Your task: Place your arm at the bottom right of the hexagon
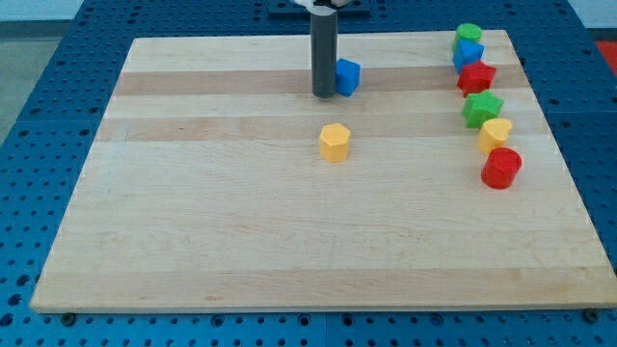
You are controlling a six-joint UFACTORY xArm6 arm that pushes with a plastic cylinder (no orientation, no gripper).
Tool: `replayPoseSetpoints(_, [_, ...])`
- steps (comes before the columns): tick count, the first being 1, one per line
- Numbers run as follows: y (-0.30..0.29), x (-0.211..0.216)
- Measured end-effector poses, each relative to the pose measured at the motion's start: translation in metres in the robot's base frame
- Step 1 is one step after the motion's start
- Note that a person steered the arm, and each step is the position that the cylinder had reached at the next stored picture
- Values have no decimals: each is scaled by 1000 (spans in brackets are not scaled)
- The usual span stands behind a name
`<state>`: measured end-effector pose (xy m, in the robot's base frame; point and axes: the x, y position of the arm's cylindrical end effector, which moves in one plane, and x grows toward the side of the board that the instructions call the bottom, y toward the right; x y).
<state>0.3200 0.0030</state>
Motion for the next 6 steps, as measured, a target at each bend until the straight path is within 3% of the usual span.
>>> replayPoseSetpoints(2, [19, 64])
replayPoseSetpoints(6, [121, 194])
